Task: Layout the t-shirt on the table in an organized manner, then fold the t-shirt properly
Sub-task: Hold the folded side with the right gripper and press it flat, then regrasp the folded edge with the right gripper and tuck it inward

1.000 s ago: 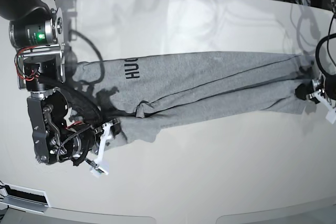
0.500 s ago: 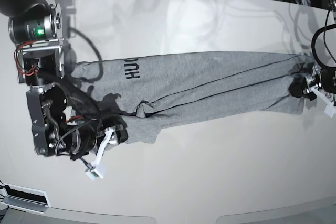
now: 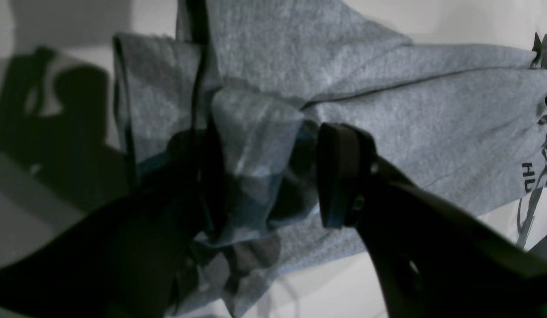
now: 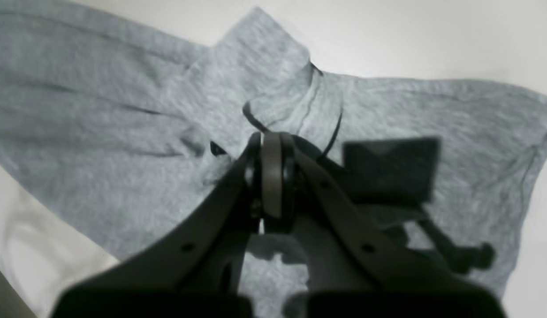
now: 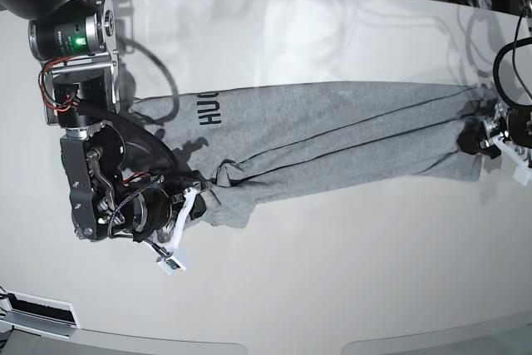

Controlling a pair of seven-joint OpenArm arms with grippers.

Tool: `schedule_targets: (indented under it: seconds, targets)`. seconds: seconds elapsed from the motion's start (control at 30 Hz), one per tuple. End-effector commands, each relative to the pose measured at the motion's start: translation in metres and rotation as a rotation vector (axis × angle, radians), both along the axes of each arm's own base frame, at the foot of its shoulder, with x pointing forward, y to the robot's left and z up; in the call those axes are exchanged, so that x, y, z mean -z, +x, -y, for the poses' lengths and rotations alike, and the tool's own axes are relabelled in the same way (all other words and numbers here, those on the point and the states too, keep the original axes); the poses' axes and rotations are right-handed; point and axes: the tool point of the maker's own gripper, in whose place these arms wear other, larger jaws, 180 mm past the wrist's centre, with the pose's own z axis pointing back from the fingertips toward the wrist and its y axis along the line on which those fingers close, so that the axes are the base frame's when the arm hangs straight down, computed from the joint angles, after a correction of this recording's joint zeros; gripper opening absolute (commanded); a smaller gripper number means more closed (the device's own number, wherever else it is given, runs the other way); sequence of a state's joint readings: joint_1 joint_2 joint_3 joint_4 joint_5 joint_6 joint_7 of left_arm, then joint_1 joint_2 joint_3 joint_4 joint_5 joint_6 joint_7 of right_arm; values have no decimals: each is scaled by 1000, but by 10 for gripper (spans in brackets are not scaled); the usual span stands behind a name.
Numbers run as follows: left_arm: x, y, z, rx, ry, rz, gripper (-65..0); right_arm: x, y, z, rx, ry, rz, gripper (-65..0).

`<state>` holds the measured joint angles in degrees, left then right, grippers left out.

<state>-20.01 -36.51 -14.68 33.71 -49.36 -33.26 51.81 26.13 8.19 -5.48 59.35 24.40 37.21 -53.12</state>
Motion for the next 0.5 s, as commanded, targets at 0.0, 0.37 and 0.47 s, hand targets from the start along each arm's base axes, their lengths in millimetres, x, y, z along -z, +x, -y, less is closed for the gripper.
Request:
schedule_targets:
  seconds: [0.0, 0.37, 0.47]
  targets:
    - [-20, 15, -13, -16, 16, 61, -319, -25, 20, 0, -1, 20, 75, -650]
    - [-20, 15, -13, -17, 16, 62, -319, -27, 19, -11, 9, 98, 104, -232]
    - [-20, 15, -13, -18, 14, 64, -319, -21, 19, -6, 55, 86, 86, -254]
